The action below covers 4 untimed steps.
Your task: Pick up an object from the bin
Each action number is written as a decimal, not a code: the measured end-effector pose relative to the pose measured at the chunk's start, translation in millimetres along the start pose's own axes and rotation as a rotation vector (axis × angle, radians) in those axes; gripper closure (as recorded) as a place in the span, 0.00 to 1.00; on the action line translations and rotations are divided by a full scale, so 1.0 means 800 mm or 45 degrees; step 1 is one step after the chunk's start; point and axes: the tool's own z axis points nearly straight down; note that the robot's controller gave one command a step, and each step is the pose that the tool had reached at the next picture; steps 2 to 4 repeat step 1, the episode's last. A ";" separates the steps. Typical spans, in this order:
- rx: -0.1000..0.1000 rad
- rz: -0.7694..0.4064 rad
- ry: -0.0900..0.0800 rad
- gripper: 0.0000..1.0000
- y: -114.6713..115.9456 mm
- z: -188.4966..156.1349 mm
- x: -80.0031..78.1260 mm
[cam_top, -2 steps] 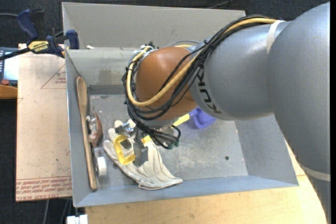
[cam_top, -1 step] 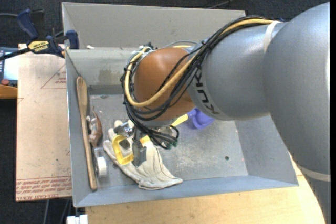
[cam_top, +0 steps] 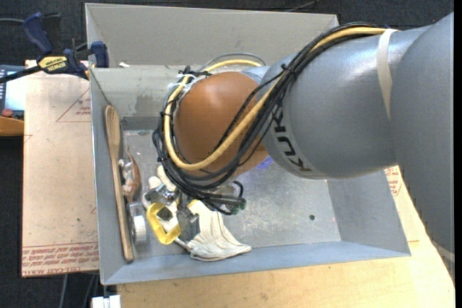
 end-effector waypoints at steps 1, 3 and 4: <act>0.003 0.190 -0.009 1.00 -0.048 -0.082 -0.059; 0.003 0.190 -0.009 1.00 -0.048 -0.082 -0.059; 0.003 0.190 -0.009 1.00 -0.048 -0.082 -0.059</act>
Offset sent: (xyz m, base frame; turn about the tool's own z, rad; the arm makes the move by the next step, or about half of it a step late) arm 0.0207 -0.0001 0.1618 0.0382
